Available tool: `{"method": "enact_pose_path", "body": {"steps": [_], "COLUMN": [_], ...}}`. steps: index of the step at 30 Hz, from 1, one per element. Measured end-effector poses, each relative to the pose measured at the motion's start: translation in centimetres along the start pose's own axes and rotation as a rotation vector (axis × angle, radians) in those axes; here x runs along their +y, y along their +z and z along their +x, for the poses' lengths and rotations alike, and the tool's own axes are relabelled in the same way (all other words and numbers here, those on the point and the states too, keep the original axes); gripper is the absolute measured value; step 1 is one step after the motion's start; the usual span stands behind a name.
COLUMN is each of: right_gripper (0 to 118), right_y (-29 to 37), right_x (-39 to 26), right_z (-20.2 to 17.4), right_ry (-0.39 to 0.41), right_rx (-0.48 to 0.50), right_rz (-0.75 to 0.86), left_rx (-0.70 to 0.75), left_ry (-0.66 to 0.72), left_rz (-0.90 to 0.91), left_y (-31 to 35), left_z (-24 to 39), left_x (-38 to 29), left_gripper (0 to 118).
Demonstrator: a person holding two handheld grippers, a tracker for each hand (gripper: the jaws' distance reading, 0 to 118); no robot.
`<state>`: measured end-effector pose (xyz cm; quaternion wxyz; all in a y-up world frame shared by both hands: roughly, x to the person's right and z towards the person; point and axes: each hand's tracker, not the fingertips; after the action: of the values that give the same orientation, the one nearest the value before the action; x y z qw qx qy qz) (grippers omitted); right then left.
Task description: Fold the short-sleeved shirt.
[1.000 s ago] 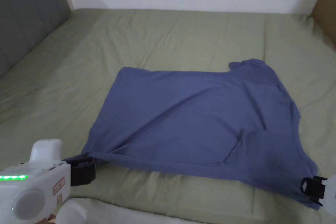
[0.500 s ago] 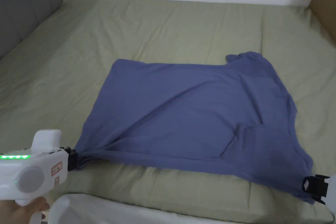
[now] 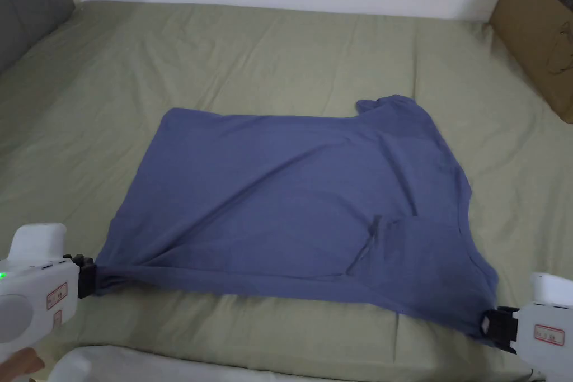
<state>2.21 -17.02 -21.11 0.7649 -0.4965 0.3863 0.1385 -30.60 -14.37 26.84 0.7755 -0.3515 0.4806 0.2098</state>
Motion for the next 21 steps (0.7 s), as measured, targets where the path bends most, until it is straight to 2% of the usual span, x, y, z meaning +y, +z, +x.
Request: {"method": "enact_pose_path", "body": {"steps": [2, 5, 12, 14, 18, 21], "right_gripper": [1, 1, 1, 1, 1, 1], "right_y": [0.4, 1.8, 4.2, 4.3, 3.4, 0.9], "right_x": [-0.2, 0.7, 4.8, 6.8, 12.0, 15.7], "right_z": [-0.8, -1.6, -1.0, -0.6, -1.4, -2.8], "right_ry": [0.013, 0.037, -0.065, -0.07, -0.039, 0.037], "right_rx": [-0.036, -0.012, 0.062, 0.069, 0.02, -0.067], "right_rz": [0.007, 0.039, 0.099, 0.119, 0.158, 0.137], "left_rx": [-0.004, -0.002, 0.004, 0.009, 0.003, 0.019], "left_ry": [0.016, 0.014, -0.005, -0.013, -0.056, -0.124], "left_rz": [-0.006, -0.007, 0.028, 0.037, 0.069, 0.054], "left_y": [0.0, 0.1, 0.5, 0.0, -1.6, -4.1], "left_z": [-0.1, -0.1, -0.3, -0.4, 0.2, 1.5], "left_x": [0.0, 0.5, 3.5, 5.5, 10.1, 12.9], "left_gripper": [4, 4, 4, 4, 3, 4]}}
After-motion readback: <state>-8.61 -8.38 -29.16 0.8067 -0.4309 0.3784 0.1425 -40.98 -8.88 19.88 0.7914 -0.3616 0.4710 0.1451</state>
